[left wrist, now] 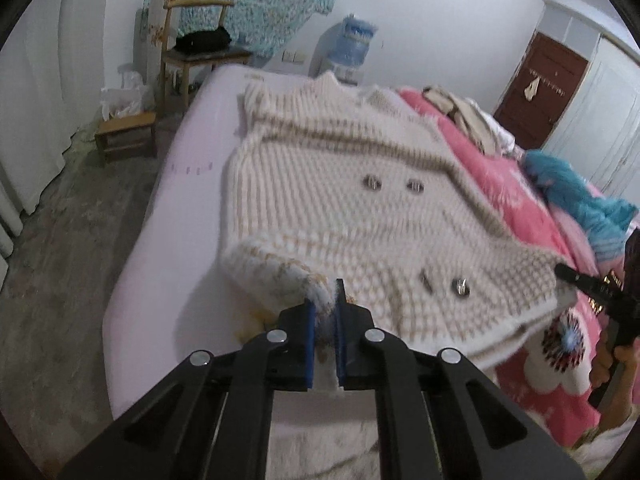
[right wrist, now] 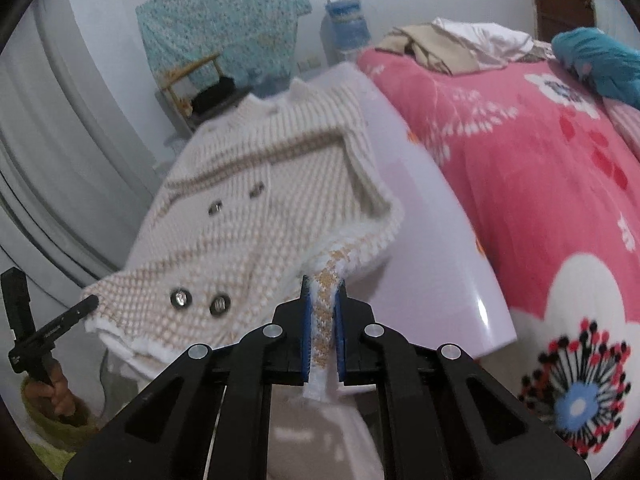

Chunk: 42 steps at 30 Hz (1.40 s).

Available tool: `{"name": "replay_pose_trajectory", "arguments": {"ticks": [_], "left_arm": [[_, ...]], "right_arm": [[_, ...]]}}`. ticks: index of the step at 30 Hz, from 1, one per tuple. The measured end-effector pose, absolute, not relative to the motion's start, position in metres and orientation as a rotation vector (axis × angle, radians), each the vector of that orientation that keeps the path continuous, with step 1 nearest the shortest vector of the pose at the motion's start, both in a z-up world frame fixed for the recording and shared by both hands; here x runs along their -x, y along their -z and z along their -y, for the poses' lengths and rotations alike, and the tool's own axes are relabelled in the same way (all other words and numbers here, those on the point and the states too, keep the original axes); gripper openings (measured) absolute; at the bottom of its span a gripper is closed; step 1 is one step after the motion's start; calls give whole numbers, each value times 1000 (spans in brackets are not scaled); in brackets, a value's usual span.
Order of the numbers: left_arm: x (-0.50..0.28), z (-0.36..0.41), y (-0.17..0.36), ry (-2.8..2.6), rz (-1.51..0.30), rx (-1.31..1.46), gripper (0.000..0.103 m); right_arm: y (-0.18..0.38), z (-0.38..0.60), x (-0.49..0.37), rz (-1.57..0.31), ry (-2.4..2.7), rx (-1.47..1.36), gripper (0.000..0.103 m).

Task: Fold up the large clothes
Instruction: 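Grasp the coat hem with both tools and lift it, then fold the lifted hem over toward the collar and open both tools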

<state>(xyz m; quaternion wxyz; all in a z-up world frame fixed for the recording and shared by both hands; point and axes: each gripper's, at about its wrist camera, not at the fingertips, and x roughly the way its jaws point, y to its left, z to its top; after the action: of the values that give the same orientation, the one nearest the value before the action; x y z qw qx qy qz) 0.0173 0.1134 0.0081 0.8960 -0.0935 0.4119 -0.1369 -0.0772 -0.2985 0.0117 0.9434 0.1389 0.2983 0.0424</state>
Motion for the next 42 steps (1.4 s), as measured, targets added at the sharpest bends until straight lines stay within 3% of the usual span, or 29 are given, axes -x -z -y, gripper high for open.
{"name": "replay_pose_trajectory", "arguments": {"ticks": [18,36,39,42], "left_arm": [[-114,-112,-19,223,-802,195,7],[-206,-119,13,152,-879,211,8],[-218,-122,20,136,-894,218,11],[-225,-126,24,139,-919,241,12]], "right_arm": [[-56,300,-18,-533,-121,-315,8],[-34,314,-120,-617,-94,-355,8],[-26,319,-137,-637,-93,-376,14],[-14,329,-150,-669,-136,-454,29]]}}
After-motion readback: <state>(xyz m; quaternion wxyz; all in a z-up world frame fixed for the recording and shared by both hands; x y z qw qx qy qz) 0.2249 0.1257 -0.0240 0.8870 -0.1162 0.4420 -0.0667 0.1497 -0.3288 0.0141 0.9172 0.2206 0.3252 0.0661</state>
